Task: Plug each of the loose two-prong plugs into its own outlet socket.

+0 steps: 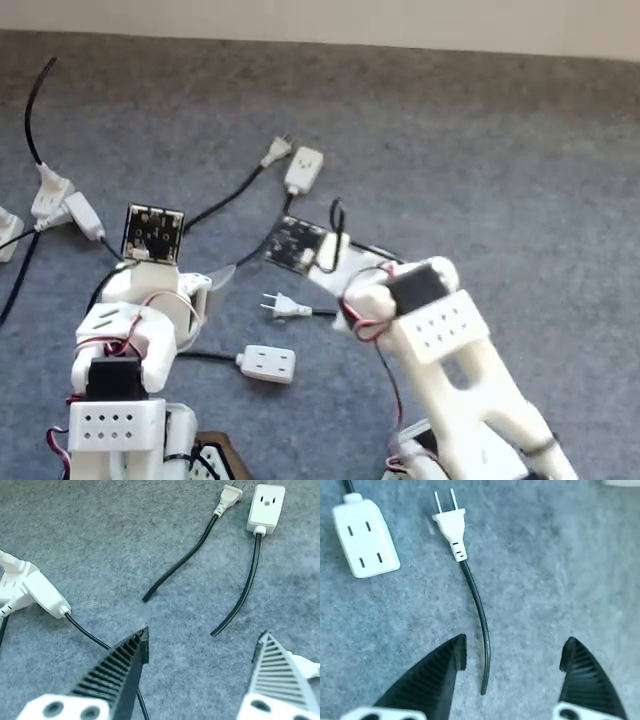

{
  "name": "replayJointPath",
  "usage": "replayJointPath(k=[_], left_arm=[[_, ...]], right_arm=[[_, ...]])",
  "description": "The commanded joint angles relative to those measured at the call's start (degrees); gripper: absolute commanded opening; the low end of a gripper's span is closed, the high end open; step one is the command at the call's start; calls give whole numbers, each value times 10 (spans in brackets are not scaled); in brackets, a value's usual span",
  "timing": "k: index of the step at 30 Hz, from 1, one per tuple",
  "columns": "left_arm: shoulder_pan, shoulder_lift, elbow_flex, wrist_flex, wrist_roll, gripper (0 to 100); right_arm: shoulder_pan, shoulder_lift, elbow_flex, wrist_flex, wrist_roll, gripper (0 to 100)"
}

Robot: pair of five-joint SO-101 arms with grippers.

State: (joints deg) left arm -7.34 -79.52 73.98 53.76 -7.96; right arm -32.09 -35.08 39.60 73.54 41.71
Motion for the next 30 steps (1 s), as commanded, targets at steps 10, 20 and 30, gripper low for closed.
replayJointPath(k=[10, 20, 30], left_arm=[[5, 1, -2, -10, 5, 334], [5, 1, -2, -8, 4, 334], [5, 1, -2, -9, 4, 334]], right_arm=[[-56, 226, -138, -51, 38, 289], [-99, 255, -6, -255, 48, 289], [-141, 255, 4, -262, 61, 289]])
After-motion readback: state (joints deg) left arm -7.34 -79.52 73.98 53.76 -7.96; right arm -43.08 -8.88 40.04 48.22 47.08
